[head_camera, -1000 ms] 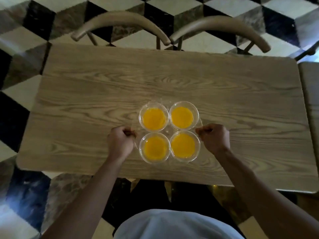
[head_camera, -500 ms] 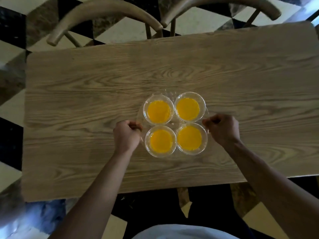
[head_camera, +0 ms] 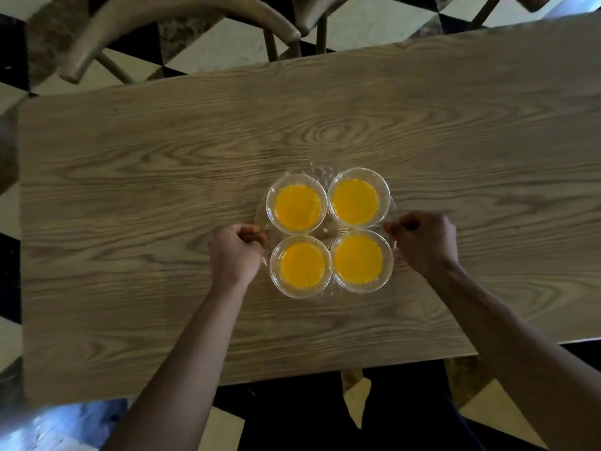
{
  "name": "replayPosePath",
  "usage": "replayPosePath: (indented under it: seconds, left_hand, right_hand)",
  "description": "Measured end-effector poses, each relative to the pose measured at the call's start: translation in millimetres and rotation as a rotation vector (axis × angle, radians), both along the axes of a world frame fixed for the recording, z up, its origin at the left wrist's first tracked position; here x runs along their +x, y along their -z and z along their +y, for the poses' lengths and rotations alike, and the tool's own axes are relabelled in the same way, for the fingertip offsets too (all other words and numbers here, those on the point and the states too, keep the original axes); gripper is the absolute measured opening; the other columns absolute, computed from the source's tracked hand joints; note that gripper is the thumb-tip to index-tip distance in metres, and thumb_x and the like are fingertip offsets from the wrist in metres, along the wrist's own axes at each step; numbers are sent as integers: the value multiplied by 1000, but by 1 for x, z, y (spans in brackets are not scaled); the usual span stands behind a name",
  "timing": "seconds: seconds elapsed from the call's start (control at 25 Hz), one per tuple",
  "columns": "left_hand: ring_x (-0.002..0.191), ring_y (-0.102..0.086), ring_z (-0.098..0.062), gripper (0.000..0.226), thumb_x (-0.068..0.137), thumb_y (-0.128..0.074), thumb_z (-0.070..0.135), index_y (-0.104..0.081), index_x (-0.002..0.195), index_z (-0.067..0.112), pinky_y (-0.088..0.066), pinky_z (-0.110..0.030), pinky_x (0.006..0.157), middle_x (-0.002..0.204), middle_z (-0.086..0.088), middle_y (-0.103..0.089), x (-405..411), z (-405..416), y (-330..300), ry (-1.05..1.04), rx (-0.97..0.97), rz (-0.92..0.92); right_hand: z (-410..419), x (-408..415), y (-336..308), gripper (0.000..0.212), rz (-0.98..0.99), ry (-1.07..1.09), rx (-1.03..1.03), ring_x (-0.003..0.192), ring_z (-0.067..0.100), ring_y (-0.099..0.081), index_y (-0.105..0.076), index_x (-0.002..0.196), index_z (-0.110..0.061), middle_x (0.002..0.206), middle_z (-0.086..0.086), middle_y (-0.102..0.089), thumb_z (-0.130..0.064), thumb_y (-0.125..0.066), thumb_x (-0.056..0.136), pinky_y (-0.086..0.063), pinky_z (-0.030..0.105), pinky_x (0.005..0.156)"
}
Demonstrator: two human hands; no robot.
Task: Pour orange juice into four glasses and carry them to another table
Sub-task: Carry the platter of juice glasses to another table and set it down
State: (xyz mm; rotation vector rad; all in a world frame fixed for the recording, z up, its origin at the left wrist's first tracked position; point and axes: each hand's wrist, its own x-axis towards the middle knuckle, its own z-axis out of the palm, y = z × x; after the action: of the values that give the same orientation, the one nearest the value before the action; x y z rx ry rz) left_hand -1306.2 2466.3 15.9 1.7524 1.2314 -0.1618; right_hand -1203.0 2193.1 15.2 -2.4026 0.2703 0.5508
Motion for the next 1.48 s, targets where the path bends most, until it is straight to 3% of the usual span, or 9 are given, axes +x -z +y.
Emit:
replayPosePath:
  seconds: [0.16,0.4,0.52,0.68,0.88,1.08,1.32,1.48]
  left_hand:
    - [70,-75,-24,30,88,-61,-12,-73,88,15,-66,-43,73,83,-7,-78,2,0,2,23,20,2]
    - [65,-72,-24,25,93,-63,-6,-74,93,16,-57,-36,60,88,-9,-79,6,1,3,39,18,-9]
    - [70,-75,-25,24,93,-64,-6,-75,96,15,-62,-39,62,88,-6,-78,7,1,2,44,19,2]
    - [65,-74,-20,17,93,-68,-2,-76,99,12,-62,-35,63,85,-2,-78,9,3,6,39,44,5]
    - [60,-72,-20,12,92,-73,3,-76,98,13,-66,-42,67,86,-6,-78,12,6,10,37,57,2]
    - [69,-76,-23,18,89,-77,8,-72,86,25,-66,-50,75,83,-1,-77,13,10,11,66,46,8]
    - [82,-78,-20,29,85,-81,11,-66,81,35,-66,-49,81,87,7,-77,9,14,10,115,70,-33]
    - [86,-76,-17,21,84,-82,14,-75,102,22,-64,-46,85,88,9,-75,8,19,2,155,109,-59]
  right_hand:
    - [2,3,1,14,-6,-6,20,56,-2,-59,-77,76,-14,65,-8,-69,-23,-77,87,-38,3,43]
    - [4,3,5,14,-10,12,12,59,3,-63,-80,78,-14,64,-7,-71,-26,-77,85,-44,15,55]
    - [4,3,4,14,-17,11,23,61,8,-67,-80,79,-13,64,-6,-71,-26,-78,85,-48,16,58]
    - [5,4,4,15,-11,7,23,59,6,-67,-79,77,-14,64,-5,-72,-26,-77,85,-45,15,54]
    - [5,6,2,15,-1,7,47,54,8,-65,-79,75,-16,63,-9,-71,-27,-78,86,-49,17,57]
    - [1,8,-2,21,68,-3,74,52,10,-69,-77,68,-17,58,-2,-72,-28,-78,86,-57,26,57]
    - [0,8,-8,9,99,44,178,60,19,-76,-81,83,-14,63,0,-76,-23,-84,82,-63,25,56]
    - [-4,3,-10,25,58,31,127,64,14,-76,-79,94,-12,74,-1,-78,-34,-83,82,-65,37,66]
